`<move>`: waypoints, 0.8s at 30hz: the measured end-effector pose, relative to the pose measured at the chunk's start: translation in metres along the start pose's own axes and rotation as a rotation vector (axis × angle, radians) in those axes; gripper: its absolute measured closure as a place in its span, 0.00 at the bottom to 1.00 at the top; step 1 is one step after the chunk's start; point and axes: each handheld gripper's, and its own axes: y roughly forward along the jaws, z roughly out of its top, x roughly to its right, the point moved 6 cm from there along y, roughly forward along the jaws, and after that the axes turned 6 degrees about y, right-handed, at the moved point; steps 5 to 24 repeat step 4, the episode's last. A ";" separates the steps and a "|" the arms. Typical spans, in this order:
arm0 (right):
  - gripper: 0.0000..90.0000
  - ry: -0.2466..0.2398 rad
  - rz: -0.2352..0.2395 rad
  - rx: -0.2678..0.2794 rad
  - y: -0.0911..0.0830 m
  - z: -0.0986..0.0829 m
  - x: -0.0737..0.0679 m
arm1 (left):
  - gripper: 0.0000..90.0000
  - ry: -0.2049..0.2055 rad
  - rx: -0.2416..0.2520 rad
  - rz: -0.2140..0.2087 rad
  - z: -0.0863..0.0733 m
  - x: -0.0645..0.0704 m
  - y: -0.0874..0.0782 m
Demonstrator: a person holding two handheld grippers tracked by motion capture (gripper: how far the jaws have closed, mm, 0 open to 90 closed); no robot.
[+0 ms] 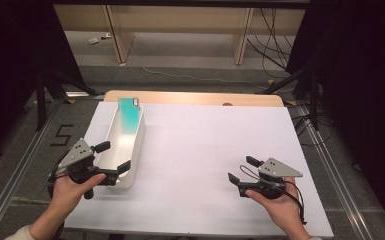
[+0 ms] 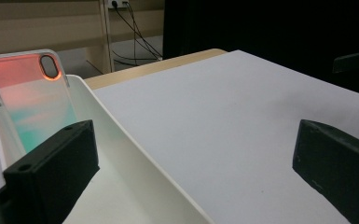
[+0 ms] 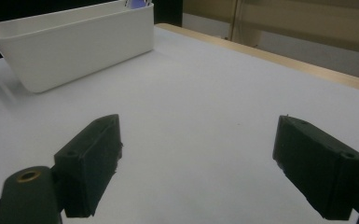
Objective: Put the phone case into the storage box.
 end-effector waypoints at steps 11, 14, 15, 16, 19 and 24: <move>0.18 0.019 0.009 -0.009 0.000 -0.001 -0.001 | 0.00 -0.003 0.000 0.000 -0.001 0.001 0.000; 0.18 0.019 0.009 -0.009 0.000 -0.001 -0.001 | 0.00 -0.003 0.000 0.000 -0.001 0.001 0.000; 0.18 0.019 0.009 -0.009 0.000 -0.001 -0.001 | 0.00 -0.003 0.000 0.000 -0.001 0.001 0.000; 0.18 0.019 0.009 -0.009 0.000 -0.001 -0.001 | 0.00 -0.003 0.000 0.000 -0.001 0.001 0.000; 0.18 0.019 0.009 -0.009 0.000 -0.001 -0.001 | 0.00 -0.003 0.000 0.000 -0.001 0.001 0.000; 0.18 0.019 0.009 -0.009 0.000 -0.001 -0.001 | 0.00 -0.003 0.000 0.000 -0.001 0.001 0.000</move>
